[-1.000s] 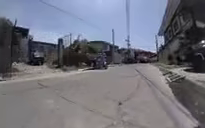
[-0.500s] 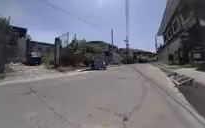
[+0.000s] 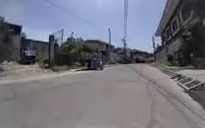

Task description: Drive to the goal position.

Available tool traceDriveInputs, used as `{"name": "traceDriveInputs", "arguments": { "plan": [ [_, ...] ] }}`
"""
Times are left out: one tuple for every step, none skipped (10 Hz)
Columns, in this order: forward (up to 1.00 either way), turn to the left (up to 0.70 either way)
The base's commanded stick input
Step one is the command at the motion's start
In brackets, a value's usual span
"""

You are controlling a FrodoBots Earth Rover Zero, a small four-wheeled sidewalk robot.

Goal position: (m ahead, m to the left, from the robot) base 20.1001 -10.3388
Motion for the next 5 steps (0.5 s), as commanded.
{"name": "traceDriveInputs", "arguments": {
  "plan": [
    [1.0,-0.33],
    [1.0,-0.38],
    [1.0,-0.38],
    [1.0,-0.38],
    [1.0,-0.38]
  ]
}}
